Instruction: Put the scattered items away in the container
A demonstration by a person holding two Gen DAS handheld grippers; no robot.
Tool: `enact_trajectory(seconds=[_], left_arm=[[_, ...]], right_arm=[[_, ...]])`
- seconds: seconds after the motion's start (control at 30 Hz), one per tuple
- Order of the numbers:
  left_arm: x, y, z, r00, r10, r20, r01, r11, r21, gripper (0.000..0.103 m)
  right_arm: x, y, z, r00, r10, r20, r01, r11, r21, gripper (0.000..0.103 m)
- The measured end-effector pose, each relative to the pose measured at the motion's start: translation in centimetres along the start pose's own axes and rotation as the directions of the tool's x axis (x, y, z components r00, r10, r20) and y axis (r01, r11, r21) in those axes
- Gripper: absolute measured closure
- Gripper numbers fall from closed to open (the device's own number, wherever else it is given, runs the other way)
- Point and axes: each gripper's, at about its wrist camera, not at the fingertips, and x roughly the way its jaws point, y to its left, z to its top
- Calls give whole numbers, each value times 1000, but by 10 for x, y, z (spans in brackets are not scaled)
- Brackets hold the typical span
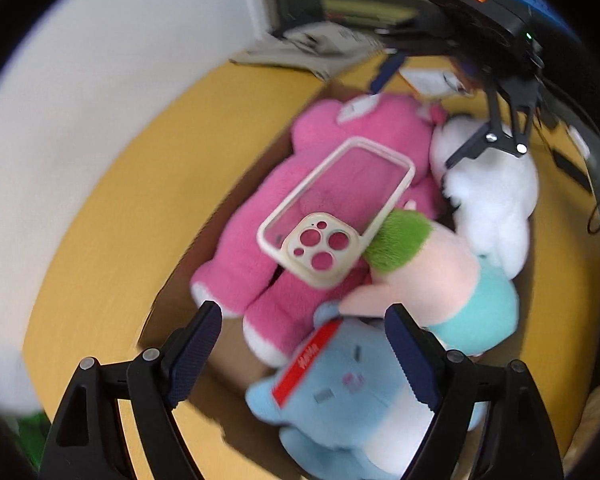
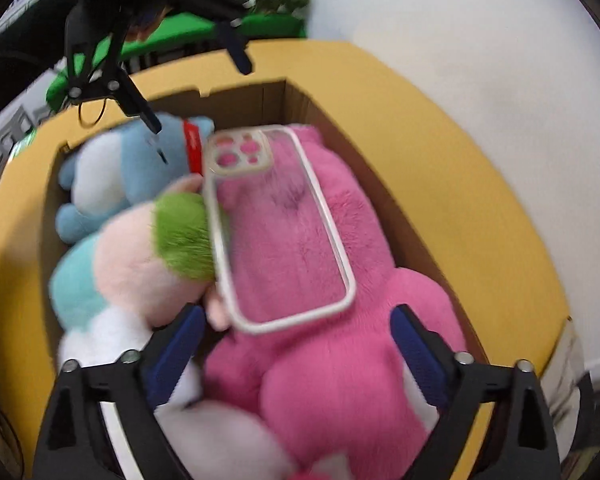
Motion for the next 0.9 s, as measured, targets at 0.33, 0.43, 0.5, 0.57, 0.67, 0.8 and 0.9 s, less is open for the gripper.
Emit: enact_trajectory(seconds=[0.33, 0.43, 0.5, 0.57, 0.67, 0.8, 0.9], left_arm=[[-98, -65, -65, 931, 199, 305, -30, 876, -481, 17], [-101, -104, -81, 906, 314, 282, -82, 787, -612, 16], [-102, -130, -88, 883, 395, 252, -129, 722, -680, 16], [-98, -161, -93, 873, 425, 239, -139, 687, -713, 16], [-94, -192, -96, 868, 448, 213, -158, 656, -738, 16], [-93, -229, -100, 858, 469, 210, -158, 630, -761, 16], [-89, -246, -101, 861, 451, 234, -119, 625, -771, 16]], right_arm=[[-109, 109, -36, 939, -314, 142, 256, 910, 326, 0], [-115, 145, -52, 901, -409, 143, 290, 815, 501, 0], [-116, 170, -59, 883, -445, 149, 277, 749, 602, 0], [-118, 194, -66, 866, -479, 147, 264, 686, 678, 0], [-125, 224, -75, 843, -524, 119, 282, 620, 732, 0], [-124, 251, -86, 842, -536, 63, 318, 588, 744, 0], [-131, 266, -94, 840, -540, 57, 325, 585, 743, 0]])
